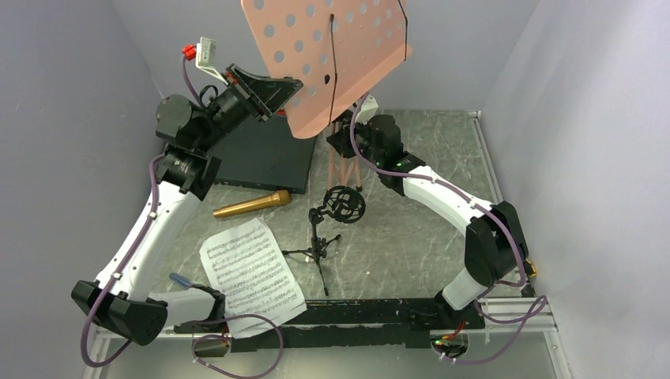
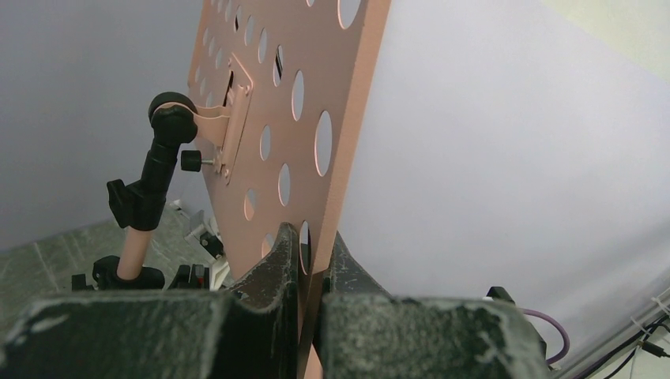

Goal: Set up the instrument practice props

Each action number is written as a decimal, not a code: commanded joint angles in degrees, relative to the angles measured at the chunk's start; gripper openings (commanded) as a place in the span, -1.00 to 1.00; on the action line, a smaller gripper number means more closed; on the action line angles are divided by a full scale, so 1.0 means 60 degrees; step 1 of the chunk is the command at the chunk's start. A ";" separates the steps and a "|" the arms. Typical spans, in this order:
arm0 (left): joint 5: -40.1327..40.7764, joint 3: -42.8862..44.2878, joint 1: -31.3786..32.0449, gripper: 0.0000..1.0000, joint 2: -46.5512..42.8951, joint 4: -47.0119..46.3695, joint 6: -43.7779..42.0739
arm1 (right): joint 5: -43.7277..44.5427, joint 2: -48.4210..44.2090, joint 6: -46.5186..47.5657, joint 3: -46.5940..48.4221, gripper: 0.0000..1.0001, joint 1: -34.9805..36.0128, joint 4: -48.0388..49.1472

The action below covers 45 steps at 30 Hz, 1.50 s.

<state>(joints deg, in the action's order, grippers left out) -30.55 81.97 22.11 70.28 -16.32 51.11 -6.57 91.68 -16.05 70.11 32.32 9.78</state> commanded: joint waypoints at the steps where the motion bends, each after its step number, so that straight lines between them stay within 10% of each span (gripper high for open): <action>1: -0.2131 -0.0183 0.1176 -0.94 -0.1233 -0.1350 0.2391 | 0.0500 0.0093 -0.1061 -0.0193 -1.00 -0.0336 0.1144; 21: -0.1495 -0.0722 0.3161 -0.94 -0.1131 -0.0846 0.1442 | -0.0001 -0.1012 -0.1384 -0.1412 -1.00 -0.0345 0.0670; 28: -0.1122 -0.1149 0.3424 -0.95 -0.1448 -0.0639 0.1239 | -0.0638 -0.1339 -0.1365 -0.1598 -0.51 -0.0342 0.0400; 45: -0.0649 -0.1232 0.3682 -0.94 -0.1642 0.0079 0.0760 | -0.1138 -0.2165 -0.2116 -0.2150 -0.07 -0.0341 -0.0311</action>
<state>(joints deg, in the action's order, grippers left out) -19.18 74.24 38.87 63.13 -15.64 40.75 -10.74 79.66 -26.72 57.36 30.46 10.09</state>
